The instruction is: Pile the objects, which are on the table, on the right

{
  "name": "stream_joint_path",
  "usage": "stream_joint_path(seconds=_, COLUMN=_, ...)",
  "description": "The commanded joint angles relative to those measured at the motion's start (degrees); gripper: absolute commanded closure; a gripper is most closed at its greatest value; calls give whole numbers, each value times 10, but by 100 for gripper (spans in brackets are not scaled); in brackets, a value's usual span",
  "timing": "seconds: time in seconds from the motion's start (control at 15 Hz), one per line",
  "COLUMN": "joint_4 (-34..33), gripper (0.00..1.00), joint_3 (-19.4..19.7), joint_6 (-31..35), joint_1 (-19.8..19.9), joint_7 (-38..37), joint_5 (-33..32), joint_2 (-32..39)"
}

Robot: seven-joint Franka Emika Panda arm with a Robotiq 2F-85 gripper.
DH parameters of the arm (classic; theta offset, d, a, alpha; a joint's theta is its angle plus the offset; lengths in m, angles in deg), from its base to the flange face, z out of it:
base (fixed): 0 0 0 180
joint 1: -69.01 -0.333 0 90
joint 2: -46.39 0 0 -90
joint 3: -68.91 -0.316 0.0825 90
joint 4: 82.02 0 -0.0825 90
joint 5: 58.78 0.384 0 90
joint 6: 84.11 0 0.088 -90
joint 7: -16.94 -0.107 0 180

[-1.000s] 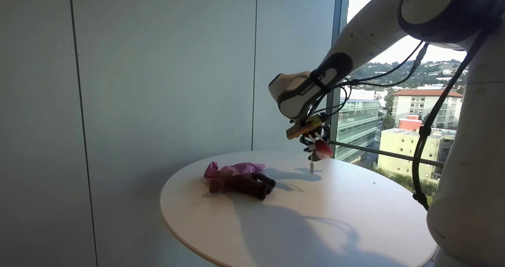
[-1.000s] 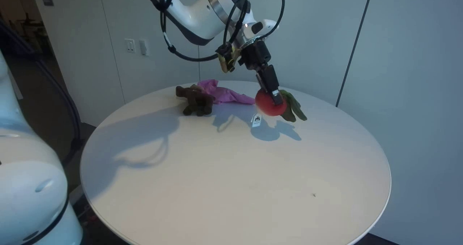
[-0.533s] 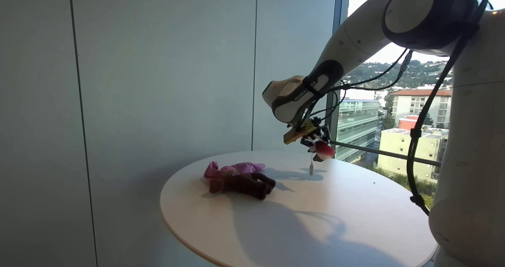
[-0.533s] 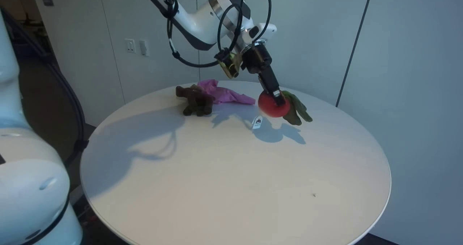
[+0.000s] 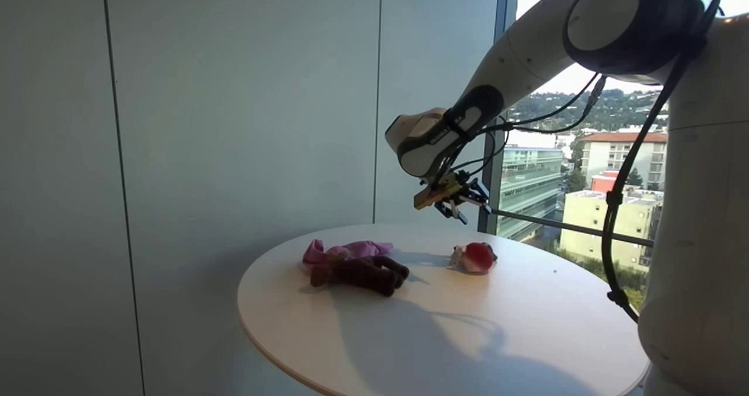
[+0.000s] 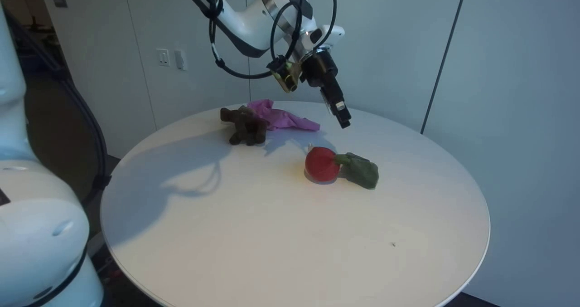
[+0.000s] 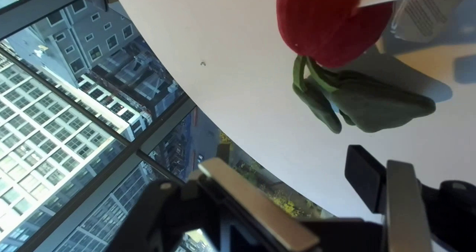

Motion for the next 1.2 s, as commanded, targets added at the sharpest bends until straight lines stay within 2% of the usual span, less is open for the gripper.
stream_joint_path(seconds=0.0, joint_4=-12, gripper=0, joint_3=1, joint_6=29, joint_1=-18, joint_7=-7, joint_5=-12, joint_2=-10)
stream_joint_path(seconds=0.13, joint_4=-3, gripper=0, joint_3=-6, joint_6=83, joint_1=-24, joint_7=20, joint_5=26, joint_2=-35)
stream_joint_path(seconds=0.6, joint_4=27, gripper=0, joint_3=-46, joint_6=176, joint_1=-71, joint_7=62, joint_5=146, joint_2=-114)
stream_joint_path(seconds=0.87, joint_4=74, gripper=0, joint_3=-73, joint_6=248, joint_1=-97, joint_7=90, joint_5=234, joint_2=-142)
stream_joint_path(seconds=1.13, joint_4=130, gripper=0, joint_3=-91, joint_6=318, joint_1=-120, joint_7=166, joint_5=336, joint_2=-157)
